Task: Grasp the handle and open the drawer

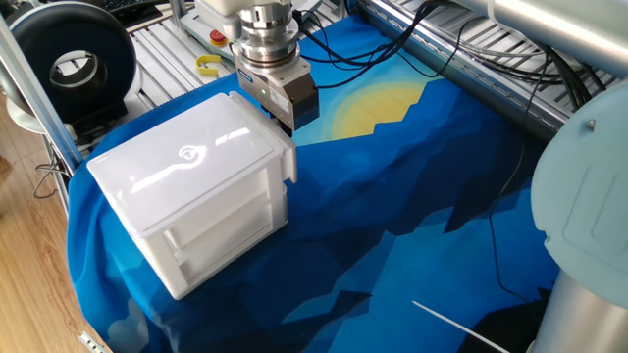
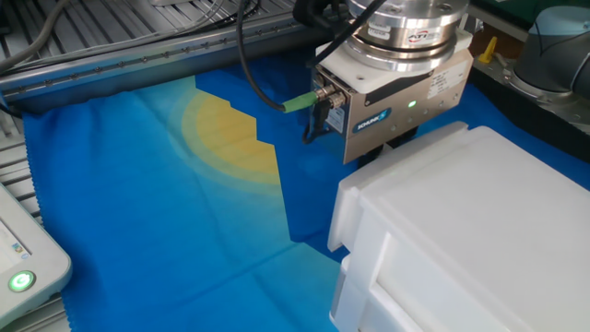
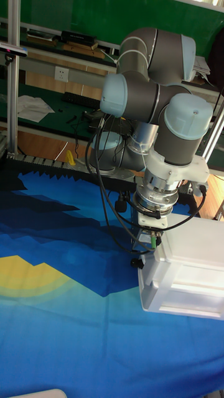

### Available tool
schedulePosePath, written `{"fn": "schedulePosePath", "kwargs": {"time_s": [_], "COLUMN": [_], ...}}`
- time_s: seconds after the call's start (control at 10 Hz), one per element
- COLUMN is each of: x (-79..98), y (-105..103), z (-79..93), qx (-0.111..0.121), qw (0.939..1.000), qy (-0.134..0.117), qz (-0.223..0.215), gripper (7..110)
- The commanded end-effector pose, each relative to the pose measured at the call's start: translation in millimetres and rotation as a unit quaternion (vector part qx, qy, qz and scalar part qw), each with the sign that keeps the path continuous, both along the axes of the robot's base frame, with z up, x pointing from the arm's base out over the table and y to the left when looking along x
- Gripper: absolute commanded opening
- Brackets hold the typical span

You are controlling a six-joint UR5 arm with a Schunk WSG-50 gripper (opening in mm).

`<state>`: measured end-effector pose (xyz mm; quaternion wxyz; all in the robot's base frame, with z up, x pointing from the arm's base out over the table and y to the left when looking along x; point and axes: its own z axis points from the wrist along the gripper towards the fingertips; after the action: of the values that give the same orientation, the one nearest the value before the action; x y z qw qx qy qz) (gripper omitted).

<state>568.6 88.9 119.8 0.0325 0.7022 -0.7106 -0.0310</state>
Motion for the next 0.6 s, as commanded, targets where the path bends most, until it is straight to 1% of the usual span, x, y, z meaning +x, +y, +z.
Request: {"fn": "schedulePosePath", "kwargs": {"time_s": [0.0,0.5], "x": [1.4,0.5], "y": [-5.5,-10.5], "z": [-2.3,-4.5], "qx": [0.003,0.007], "qw": [1.0,1.0], "qy": [0.0,0.002], "qz": [0.0,0.001], "gripper": [7,7]}}
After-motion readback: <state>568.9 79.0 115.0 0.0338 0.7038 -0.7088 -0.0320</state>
